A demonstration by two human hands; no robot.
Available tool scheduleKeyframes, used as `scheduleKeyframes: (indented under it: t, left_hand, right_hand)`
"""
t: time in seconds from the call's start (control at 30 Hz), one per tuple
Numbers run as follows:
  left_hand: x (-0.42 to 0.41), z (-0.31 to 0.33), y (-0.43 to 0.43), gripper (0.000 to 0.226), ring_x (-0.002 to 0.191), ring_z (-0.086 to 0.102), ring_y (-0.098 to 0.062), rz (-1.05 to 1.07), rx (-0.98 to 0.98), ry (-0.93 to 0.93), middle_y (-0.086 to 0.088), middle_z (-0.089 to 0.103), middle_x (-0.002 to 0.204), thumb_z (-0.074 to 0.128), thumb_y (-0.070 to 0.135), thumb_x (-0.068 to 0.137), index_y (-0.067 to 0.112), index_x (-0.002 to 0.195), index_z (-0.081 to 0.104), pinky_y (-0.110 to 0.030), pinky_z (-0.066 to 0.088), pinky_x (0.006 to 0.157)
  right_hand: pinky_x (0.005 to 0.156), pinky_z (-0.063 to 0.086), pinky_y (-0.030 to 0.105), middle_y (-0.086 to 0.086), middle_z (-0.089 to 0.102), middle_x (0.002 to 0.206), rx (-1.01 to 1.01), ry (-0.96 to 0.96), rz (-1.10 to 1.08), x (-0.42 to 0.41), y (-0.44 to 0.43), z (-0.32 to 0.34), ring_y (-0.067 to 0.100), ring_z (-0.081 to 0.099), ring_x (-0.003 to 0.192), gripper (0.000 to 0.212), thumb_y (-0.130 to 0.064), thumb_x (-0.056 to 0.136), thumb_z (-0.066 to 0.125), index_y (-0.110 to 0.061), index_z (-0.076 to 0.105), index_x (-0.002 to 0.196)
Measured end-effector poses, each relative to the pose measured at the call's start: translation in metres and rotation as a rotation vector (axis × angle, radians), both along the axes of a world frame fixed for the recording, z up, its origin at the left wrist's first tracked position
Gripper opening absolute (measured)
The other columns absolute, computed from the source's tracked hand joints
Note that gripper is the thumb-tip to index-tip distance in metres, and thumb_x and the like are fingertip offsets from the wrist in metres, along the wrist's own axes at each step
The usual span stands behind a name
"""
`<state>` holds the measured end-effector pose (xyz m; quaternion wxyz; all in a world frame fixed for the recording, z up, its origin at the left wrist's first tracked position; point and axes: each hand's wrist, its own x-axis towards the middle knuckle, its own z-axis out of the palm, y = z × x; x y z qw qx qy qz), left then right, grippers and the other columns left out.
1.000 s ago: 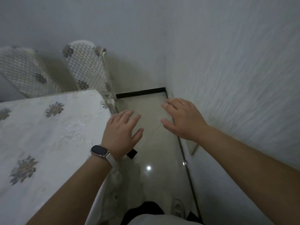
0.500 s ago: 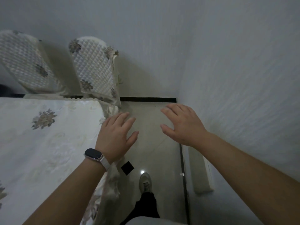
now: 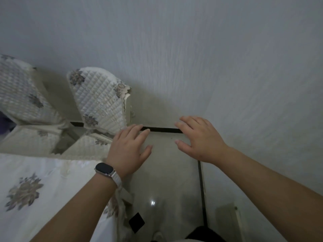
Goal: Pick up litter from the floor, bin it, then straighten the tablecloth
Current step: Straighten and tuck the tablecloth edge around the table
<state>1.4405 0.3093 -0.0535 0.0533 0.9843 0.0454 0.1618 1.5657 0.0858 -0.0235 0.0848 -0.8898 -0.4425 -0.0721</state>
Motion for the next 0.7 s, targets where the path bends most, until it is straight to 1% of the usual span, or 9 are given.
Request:
scheduleKeyframes:
  t: [0.2, 0.3, 0.37, 0.47, 0.57, 0.7]
  left_hand:
    - [0.075, -0.011, 0.027, 0.049, 0.117, 0.055, -0.029, 0.084, 0.024, 0.036, -0.008, 0.061, 0.127, 0.048, 0.047, 0.086, 0.017, 0.121, 0.064, -0.043, 0.042, 0.096]
    - [0.117, -0.016, 0.041, 0.051, 0.118, 0.055, -0.028, 0.163, 0.048, 0.077, -0.007, 0.061, 0.126, 0.045, 0.049, 0.087, 0.018, 0.123, 0.063, -0.043, 0.041, 0.098]
    - [0.143, -0.015, 0.047, 0.052, 0.118, 0.054, -0.028, 0.233, 0.048, 0.106, -0.006, 0.061, 0.126, 0.043, 0.049, 0.088, 0.018, 0.123, 0.063, -0.043, 0.04, 0.099]
    - [0.182, -0.008, 0.057, 0.053, 0.119, 0.054, -0.029, 0.322, 0.056, 0.135, -0.006, 0.061, 0.128, 0.042, 0.051, 0.088, 0.018, 0.124, 0.063, -0.043, 0.041, 0.098]
    - [0.213, -0.001, 0.067, 0.051, 0.122, 0.051, -0.027, 0.41, 0.066, 0.096, -0.006, 0.06, 0.129, 0.045, 0.05, 0.088, 0.019, 0.124, 0.062, -0.043, 0.04, 0.099]
    - [0.241, 0.004, 0.087, 0.048, 0.122, 0.051, -0.029, 0.469, 0.05, 0.039, -0.007, 0.059, 0.13, 0.048, 0.047, 0.089, 0.018, 0.124, 0.062, -0.045, 0.041, 0.1]
  right_hand:
    - [0.1, 0.04, 0.041, 0.006, 0.055, 0.132, 0.035, 0.018, 0.104, 0.103, 0.04, -0.017, 0.026, 0.051, 0.119, 0.056, -0.053, 0.088, 0.045, -0.018, 0.054, 0.13]
    - [0.102, 0.038, 0.041, 0.006, 0.054, 0.134, 0.03, 0.04, 0.195, 0.16, 0.068, -0.025, 0.026, 0.05, 0.121, 0.056, -0.053, 0.089, 0.045, -0.018, 0.054, 0.132]
    - [0.104, 0.036, 0.041, 0.007, 0.052, 0.136, 0.01, 0.079, 0.255, 0.195, 0.089, -0.024, 0.027, 0.048, 0.124, 0.057, -0.052, 0.09, 0.047, -0.017, 0.052, 0.134]
    - [0.104, 0.036, 0.04, 0.007, 0.052, 0.136, 0.016, 0.088, 0.359, 0.242, 0.121, -0.015, 0.027, 0.048, 0.125, 0.055, -0.05, 0.09, 0.052, -0.017, 0.053, 0.134]
    - [0.102, 0.037, 0.04, 0.007, 0.054, 0.134, 0.043, 0.048, 0.486, 0.286, 0.152, -0.005, 0.027, 0.049, 0.123, 0.053, -0.048, 0.089, 0.054, -0.016, 0.056, 0.131]
    - [0.103, 0.036, 0.041, 0.007, 0.052, 0.136, 0.018, 0.023, 0.559, 0.328, 0.193, 0.0, 0.026, 0.047, 0.125, 0.055, -0.051, 0.09, 0.052, -0.017, 0.053, 0.133]
